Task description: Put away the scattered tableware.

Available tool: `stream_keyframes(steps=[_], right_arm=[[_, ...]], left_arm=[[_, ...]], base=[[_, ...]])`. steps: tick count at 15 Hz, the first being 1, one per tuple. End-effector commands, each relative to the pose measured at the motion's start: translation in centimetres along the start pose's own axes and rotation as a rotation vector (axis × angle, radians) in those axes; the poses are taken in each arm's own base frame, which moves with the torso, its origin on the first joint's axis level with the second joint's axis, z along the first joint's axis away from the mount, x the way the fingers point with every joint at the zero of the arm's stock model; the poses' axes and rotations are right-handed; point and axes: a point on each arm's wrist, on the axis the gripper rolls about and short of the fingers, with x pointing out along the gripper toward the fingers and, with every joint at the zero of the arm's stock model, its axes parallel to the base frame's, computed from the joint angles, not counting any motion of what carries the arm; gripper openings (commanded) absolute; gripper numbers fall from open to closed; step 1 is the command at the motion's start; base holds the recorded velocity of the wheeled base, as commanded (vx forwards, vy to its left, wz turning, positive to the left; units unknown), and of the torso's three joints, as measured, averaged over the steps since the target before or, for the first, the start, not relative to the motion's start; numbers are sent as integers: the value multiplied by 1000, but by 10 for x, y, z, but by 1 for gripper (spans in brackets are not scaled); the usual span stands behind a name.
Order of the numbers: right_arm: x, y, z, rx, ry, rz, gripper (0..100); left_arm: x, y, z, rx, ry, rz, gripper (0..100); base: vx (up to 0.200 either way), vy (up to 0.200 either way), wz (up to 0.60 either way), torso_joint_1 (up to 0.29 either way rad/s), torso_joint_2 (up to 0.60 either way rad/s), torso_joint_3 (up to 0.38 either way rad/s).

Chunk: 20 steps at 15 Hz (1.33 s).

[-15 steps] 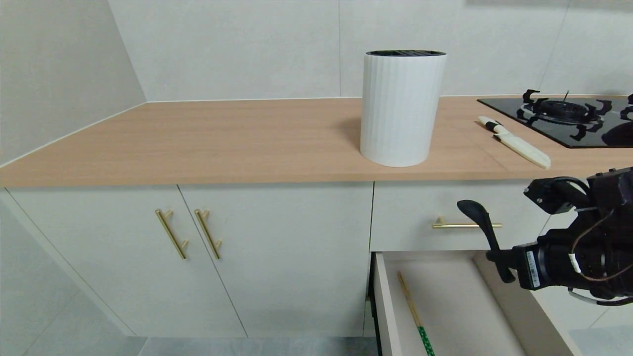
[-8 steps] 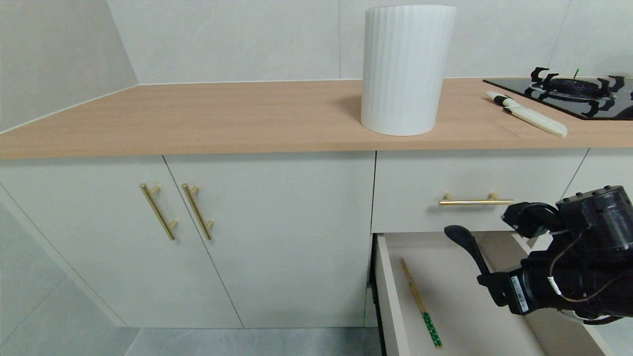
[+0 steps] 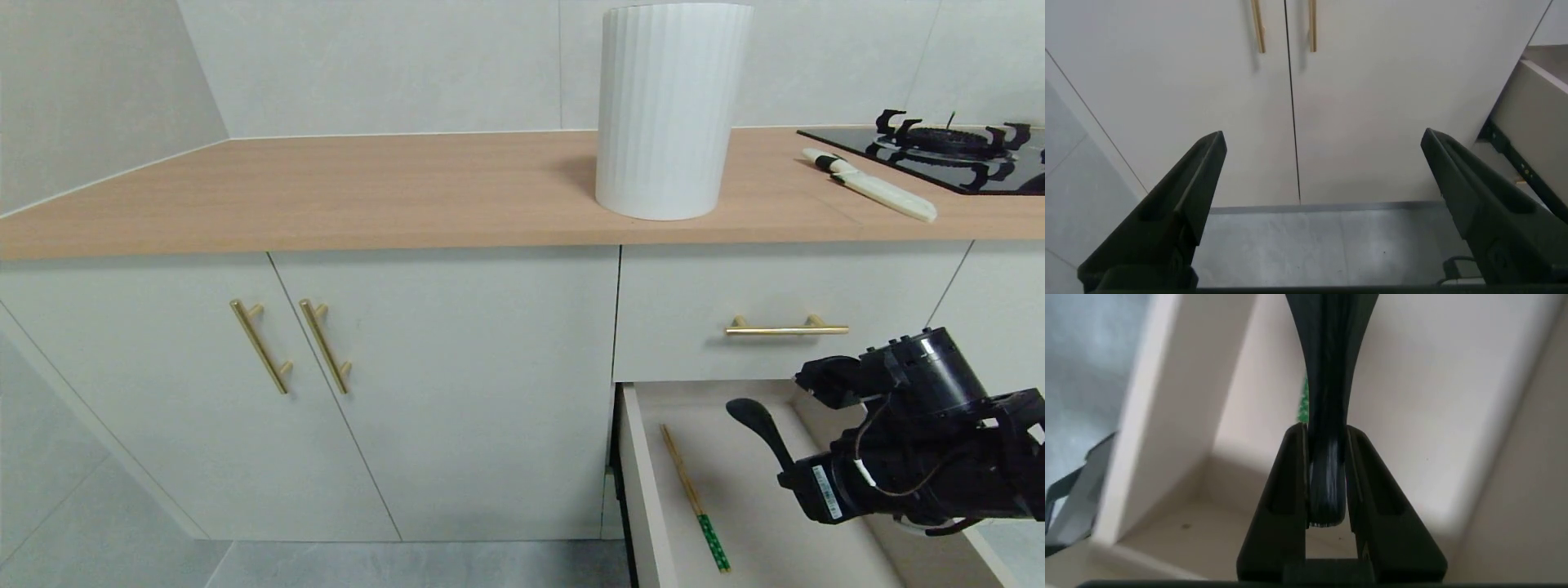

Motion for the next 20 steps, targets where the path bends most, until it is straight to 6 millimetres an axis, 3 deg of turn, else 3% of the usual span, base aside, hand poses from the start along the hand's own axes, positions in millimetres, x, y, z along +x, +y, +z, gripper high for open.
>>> stream_keyframes(steps=[1,5,13,20], right_arm=[[36,-13,-2,39,47,-46,0],[88,-41,-9,108,96,-139,0],[159,-52,-42,128,216,-159,0],[165,-55,-45,135,211,-165,0]], left_arm=[[0,0,0,-1,1,0,100],[0,0,0,1,1,0,100],[0,0,0,1,1,0,100],[0,0,0,-1,1,0,100]], base=[[0,0,0,0,0,0],[0,0,0,0,0,0],[0,0,0,0,0,0],[0,0,0,0,0,0]])
